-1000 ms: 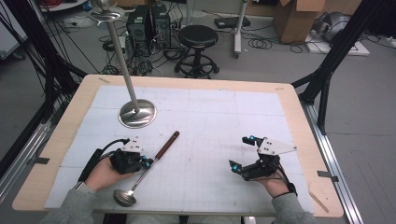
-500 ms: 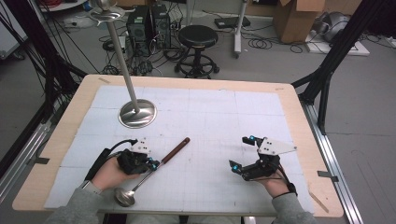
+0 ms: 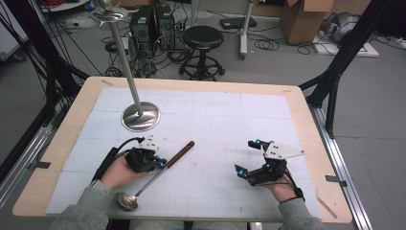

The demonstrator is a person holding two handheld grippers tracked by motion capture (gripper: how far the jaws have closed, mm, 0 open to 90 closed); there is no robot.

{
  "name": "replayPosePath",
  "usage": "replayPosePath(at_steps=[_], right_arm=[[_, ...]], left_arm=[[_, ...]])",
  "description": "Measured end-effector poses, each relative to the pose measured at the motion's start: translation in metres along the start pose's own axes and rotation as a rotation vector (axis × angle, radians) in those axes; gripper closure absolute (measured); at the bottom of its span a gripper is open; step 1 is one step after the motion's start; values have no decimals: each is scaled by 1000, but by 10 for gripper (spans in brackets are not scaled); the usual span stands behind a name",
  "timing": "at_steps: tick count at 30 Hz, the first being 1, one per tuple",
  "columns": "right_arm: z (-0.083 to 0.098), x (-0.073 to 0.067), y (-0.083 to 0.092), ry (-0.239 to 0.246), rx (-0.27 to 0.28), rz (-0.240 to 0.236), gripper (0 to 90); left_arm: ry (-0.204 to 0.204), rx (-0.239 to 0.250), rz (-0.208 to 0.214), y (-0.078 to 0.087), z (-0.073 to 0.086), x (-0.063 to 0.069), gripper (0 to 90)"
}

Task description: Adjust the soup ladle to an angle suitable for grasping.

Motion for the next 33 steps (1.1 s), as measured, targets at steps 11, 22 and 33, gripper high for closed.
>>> replayPosePath(at_steps=[11, 22, 33], right_arm=[[0, 0, 0, -10, -7, 3, 4], [0, 0, 1, -5, 0, -1, 5], [0, 0, 2, -3, 5, 2, 5]], left_arm=[[25, -14, 11, -4, -5, -1, 897], [8, -55, 8, -20, -28, 8, 896], [-56, -104, 39, -29, -43, 22, 896]])
Point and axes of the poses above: each handheld gripper's, and its own axes: y roughly backward along the jaws, z roughly out of its underside, x roughly to its right, the point moved 1 cm from there along -y, roughly forward along the jaws, and after that the axes turned 8 degrees about -y, right-handed, at the moved point
